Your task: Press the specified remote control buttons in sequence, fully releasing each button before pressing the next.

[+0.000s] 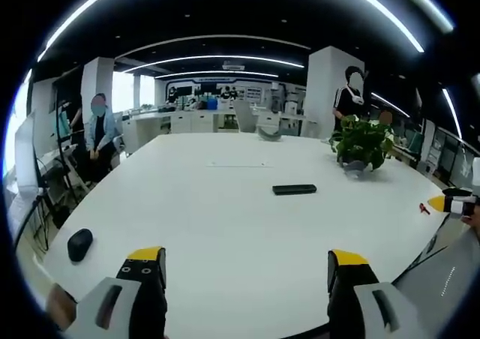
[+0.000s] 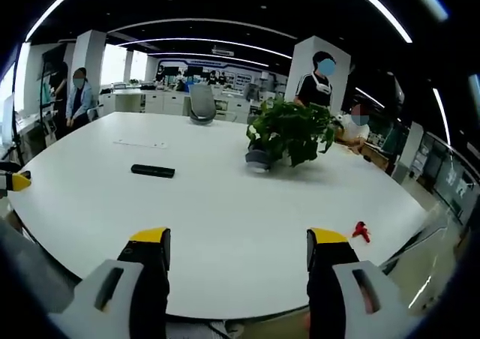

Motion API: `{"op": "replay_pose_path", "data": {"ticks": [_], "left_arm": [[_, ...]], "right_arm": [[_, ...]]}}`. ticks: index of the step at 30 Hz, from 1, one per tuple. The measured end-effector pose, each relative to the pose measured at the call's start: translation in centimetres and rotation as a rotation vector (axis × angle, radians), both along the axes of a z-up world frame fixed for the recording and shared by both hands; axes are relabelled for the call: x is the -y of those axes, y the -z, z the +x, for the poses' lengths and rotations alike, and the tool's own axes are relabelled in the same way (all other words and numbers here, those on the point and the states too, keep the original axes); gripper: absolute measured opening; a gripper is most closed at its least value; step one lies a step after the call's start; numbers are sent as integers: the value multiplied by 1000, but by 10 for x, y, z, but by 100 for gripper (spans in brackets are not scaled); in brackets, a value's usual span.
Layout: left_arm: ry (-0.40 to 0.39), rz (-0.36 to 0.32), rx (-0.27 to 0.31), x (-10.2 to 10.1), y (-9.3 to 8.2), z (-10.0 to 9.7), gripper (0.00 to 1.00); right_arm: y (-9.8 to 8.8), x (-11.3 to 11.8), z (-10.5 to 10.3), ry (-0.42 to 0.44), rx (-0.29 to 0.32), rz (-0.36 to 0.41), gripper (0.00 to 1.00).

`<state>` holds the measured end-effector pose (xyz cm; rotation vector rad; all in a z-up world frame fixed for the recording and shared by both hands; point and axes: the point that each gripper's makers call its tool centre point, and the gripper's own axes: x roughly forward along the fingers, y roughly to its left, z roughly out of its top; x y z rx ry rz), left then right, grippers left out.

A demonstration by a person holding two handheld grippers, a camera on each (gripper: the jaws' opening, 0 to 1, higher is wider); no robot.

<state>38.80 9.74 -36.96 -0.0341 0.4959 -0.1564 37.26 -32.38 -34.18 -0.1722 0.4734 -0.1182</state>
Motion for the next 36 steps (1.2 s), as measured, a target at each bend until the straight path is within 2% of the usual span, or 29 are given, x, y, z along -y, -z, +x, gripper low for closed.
{"op": "replay_pose_path", "data": {"ticks": [5, 9, 18, 29, 36], "left_arm": [[8, -6, -9, 1, 2, 0, 92], [23, -9, -11, 4, 2, 0, 87], [59, -19, -33, 10, 5, 0, 87], [75, -33, -34, 13, 3, 0, 83], [126, -52, -38, 22, 1, 0, 78]], "right_arm": [[1, 1, -1, 3, -9, -6, 76], [0, 1, -1, 7, -3, -3, 76], [-1, 3, -1, 12, 7, 1, 74], [-2, 3, -1, 10, 12, 5, 71], [-2, 5, -2, 19, 15, 7, 70]]}}
